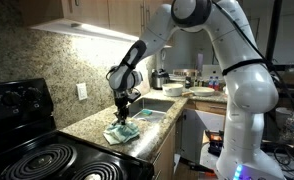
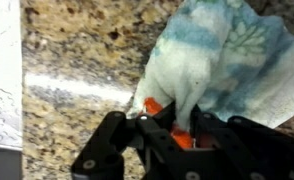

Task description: Wipe the counter with the cloth

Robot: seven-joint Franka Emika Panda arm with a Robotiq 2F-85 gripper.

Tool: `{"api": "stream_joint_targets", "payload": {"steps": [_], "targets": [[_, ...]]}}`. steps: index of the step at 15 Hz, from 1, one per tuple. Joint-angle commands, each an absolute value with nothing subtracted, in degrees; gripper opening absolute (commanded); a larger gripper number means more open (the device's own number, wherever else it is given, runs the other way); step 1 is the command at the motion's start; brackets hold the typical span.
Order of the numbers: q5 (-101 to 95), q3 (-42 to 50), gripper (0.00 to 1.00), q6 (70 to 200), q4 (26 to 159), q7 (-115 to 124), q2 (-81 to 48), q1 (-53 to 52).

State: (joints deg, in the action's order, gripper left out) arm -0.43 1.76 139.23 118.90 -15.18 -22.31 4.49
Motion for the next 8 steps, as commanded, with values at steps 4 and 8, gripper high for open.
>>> {"api": "stream_joint_targets", "payload": {"steps": [4,8], "targets": [[-2.54,4.59,0.08,137.29,116.98,-14.25,-22.65,7.09],[-1.50,3.31,0.08,137.27,116.93,-13.79,-22.67,6.60]]}}
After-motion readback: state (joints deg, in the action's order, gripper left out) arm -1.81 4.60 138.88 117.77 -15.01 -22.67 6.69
